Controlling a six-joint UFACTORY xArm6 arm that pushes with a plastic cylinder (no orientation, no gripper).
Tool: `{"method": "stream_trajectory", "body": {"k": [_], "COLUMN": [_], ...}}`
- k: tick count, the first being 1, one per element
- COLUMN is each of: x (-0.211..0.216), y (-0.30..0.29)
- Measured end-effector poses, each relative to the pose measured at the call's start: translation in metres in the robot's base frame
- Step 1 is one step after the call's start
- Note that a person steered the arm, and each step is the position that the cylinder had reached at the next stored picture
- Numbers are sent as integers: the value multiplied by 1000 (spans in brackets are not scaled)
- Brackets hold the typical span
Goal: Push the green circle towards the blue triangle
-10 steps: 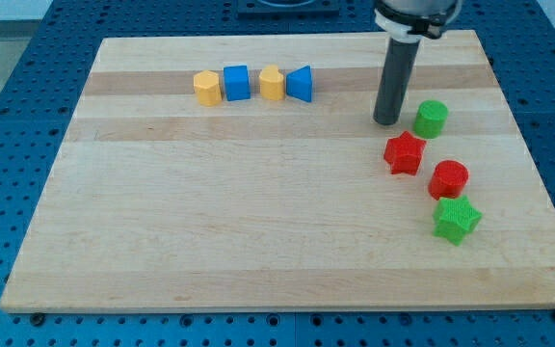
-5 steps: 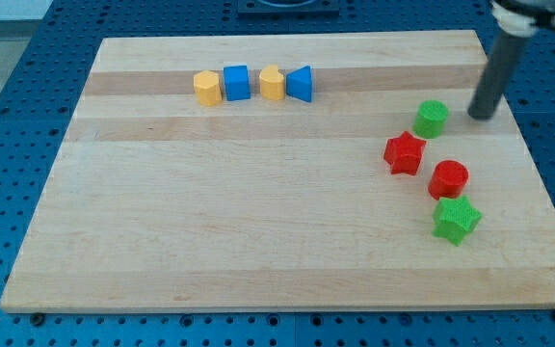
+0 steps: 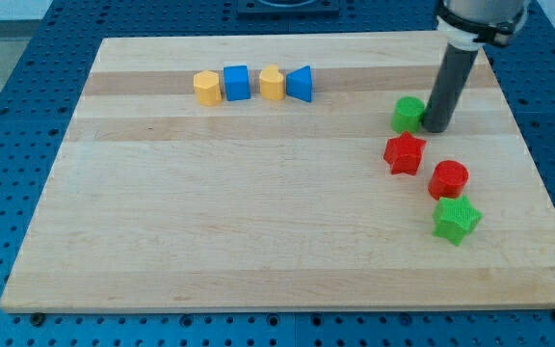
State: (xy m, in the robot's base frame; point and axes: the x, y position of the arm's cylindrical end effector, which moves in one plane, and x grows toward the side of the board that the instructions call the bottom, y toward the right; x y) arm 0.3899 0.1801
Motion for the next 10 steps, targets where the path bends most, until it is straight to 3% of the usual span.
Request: {"method": "stream_trajectory", "body": {"k": [5, 7, 10], "x": [-44, -13, -13], "y": [-86, -60, -101]}}
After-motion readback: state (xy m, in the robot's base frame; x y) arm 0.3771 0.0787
